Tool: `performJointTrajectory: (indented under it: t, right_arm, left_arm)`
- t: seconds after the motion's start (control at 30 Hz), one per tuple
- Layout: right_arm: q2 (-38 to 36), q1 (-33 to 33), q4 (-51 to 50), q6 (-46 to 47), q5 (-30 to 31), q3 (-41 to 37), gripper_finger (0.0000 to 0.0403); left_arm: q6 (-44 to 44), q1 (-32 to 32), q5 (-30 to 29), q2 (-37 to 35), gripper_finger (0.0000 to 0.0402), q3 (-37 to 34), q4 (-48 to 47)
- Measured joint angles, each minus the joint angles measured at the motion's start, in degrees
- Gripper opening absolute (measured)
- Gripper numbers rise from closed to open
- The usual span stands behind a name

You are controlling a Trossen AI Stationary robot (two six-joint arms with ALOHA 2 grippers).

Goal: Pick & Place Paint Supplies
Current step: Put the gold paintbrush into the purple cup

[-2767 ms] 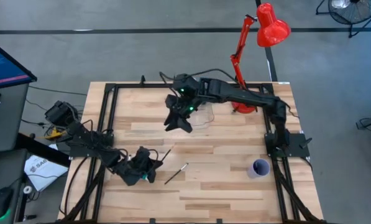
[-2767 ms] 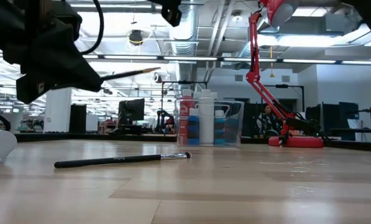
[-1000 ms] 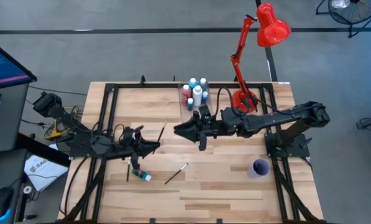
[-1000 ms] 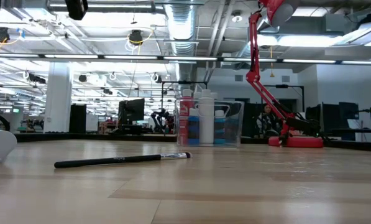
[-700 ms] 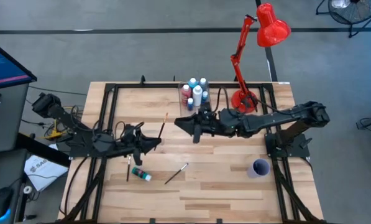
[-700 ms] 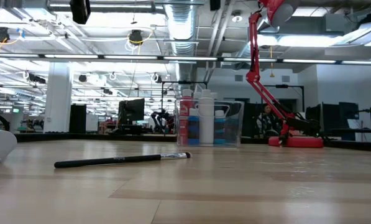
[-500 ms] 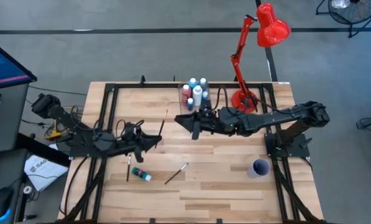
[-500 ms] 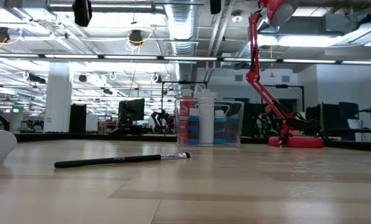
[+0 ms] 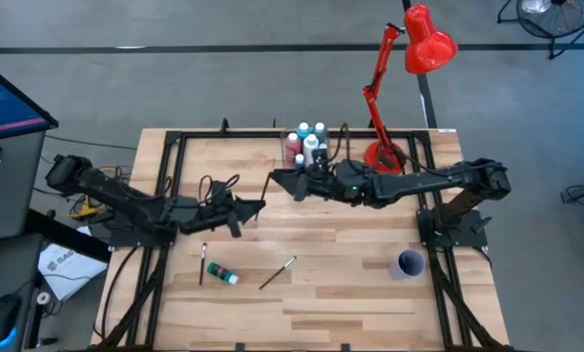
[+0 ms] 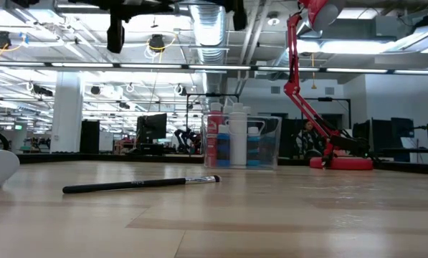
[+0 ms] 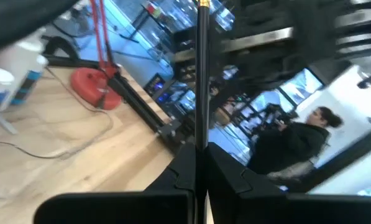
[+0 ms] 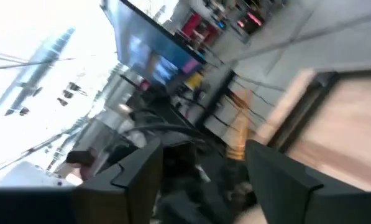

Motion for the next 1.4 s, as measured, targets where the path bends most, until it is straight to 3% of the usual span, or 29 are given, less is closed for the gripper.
performJointTrajectory:
  t: [0.17,0.53,0.77,1.2,1.4]
  right_arm:
    - [1.9,-0.1,0.2,1.1,0.1,0.1,0.0243]
    - [4.1,-0.4,0.2,0.6,0.1,2.5,0.0237]
    - [4.1,-0.4,0.2,0.4,-0.1,3.2,0.0181]
    - [4.1,-0.4,-0.7,0.4,-0.2,3.2,0.0019]
    - [4.1,-0.3,-2.3,0.9,-0.7,3.2,0.0013]
  left_arm:
    - [0.0,-0.1,0.2,0.0,0.0006,0.0,-0.4]
    - [-1.1,-0.1,1.5,0.0,0.0006,0.0,-1.5]
    - [-1.2,-0.2,1.5,0.0,0.0005,0.1,-1.8]
    - [-1.2,-0.2,2.5,-0.1,0.0005,0.1,-1.4]
    - [-1.5,-0.2,4.0,-0.1,0.0013,0.0,-1.8]
